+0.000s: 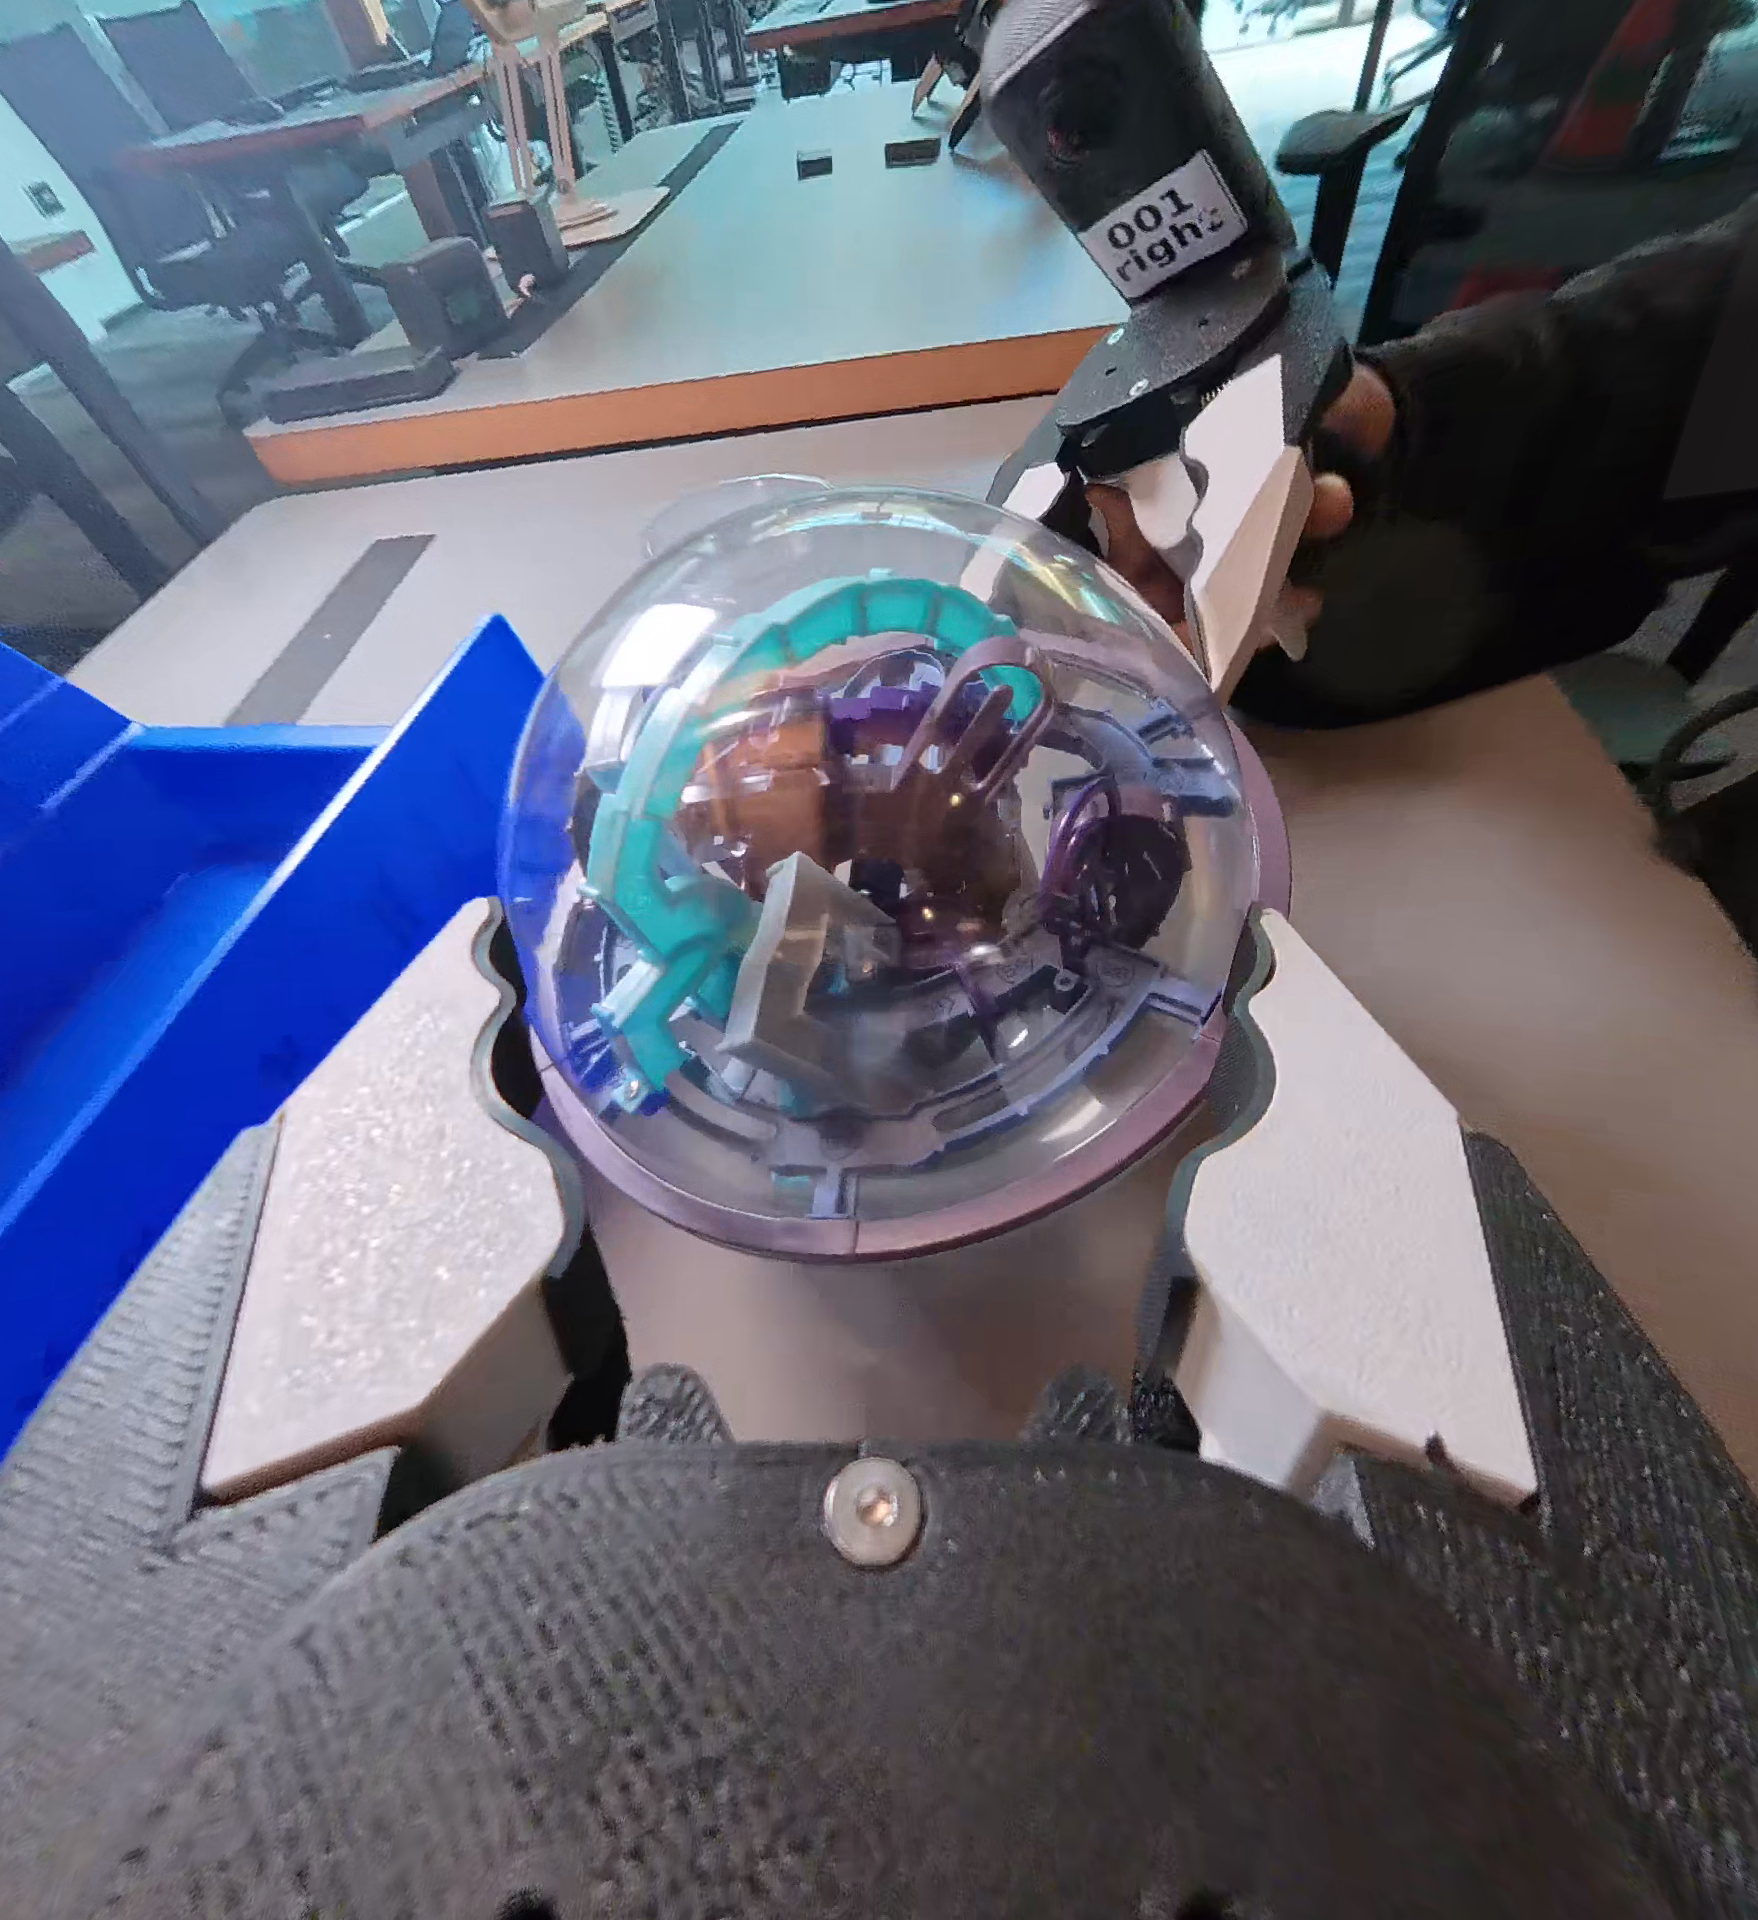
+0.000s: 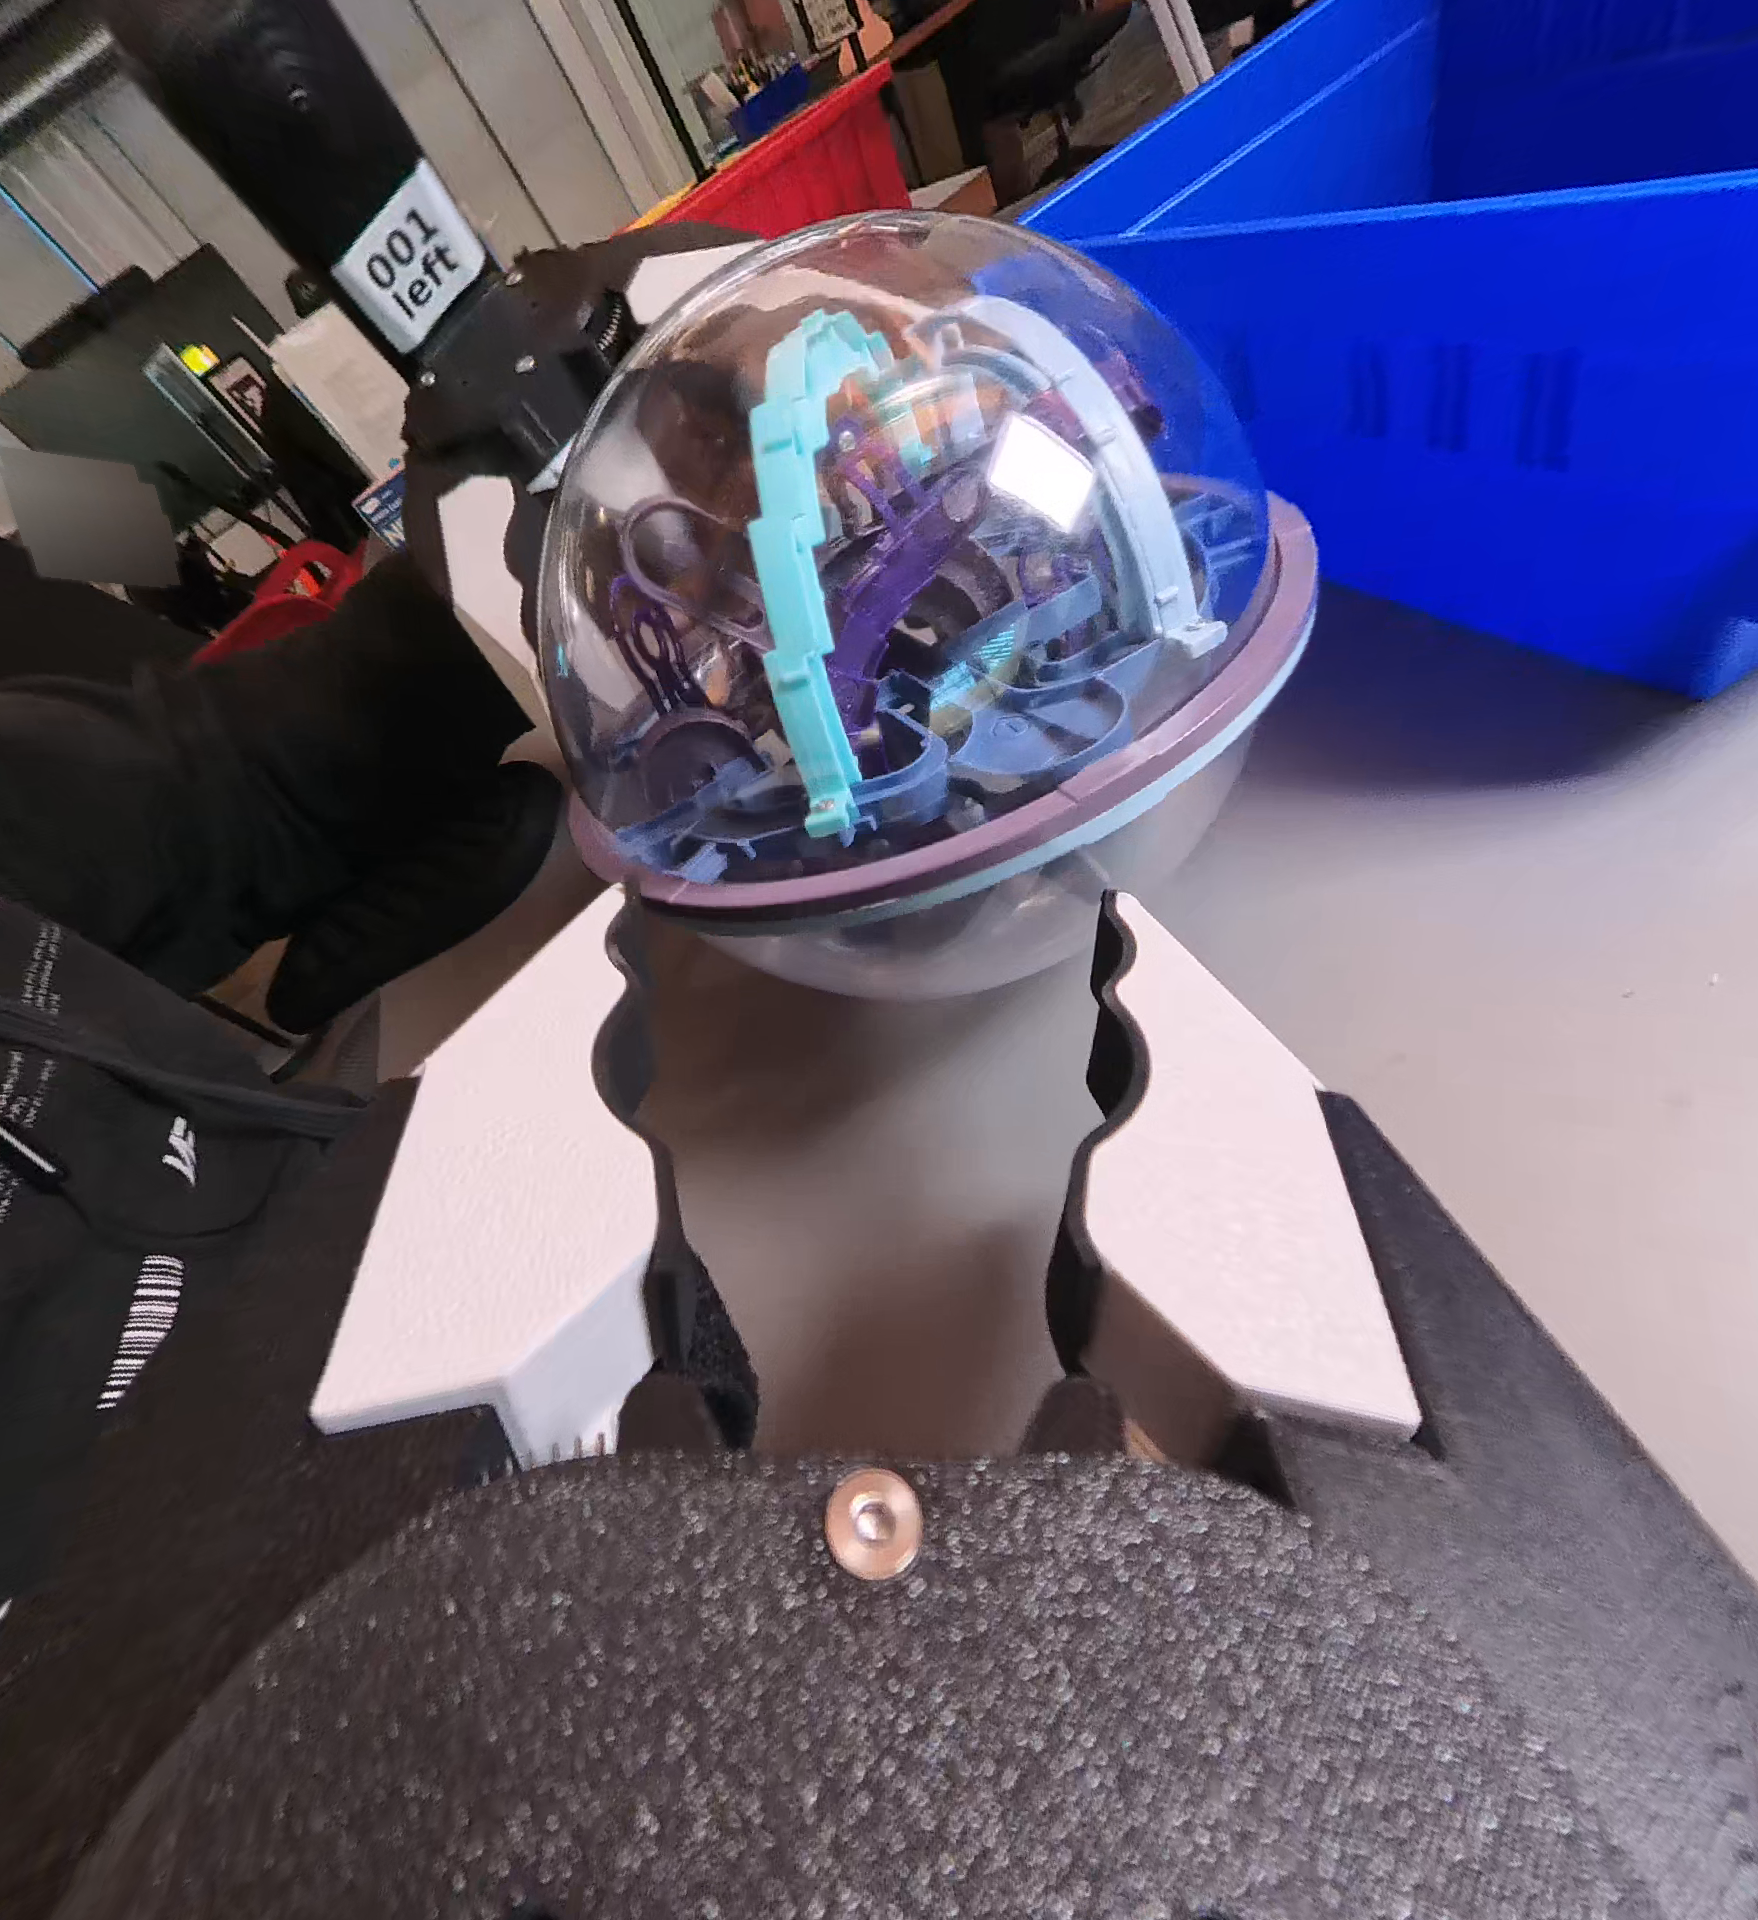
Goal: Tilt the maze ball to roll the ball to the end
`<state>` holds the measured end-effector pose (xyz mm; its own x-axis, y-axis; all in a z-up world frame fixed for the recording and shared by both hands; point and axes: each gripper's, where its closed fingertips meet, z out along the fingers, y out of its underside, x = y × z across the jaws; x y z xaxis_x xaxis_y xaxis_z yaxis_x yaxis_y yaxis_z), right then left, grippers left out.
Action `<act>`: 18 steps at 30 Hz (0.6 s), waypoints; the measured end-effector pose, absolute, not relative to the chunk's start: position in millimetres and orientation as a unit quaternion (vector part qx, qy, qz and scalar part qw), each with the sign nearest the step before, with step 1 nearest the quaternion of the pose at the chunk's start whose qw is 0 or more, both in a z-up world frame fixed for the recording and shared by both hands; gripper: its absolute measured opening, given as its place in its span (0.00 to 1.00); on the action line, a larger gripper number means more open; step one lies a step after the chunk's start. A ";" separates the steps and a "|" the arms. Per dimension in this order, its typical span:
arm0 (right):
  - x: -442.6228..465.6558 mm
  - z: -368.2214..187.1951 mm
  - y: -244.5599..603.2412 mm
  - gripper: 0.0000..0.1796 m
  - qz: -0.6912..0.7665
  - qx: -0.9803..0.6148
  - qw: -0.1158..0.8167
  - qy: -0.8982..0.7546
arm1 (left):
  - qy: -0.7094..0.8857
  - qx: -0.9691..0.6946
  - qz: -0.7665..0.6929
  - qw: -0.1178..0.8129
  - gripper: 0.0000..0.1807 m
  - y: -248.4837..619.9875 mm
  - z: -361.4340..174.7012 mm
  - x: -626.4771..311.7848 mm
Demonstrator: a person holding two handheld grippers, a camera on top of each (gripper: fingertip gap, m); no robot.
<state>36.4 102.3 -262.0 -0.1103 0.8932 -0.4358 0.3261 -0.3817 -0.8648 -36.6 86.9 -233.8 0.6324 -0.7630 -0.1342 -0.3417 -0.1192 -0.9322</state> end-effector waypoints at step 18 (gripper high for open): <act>36.4 -263.6 104.0 0.47 0.556 -0.620 0.249 -0.494 | 0.389 -0.710 -0.150 0.567 0.72 80.0 -231.6 -30.9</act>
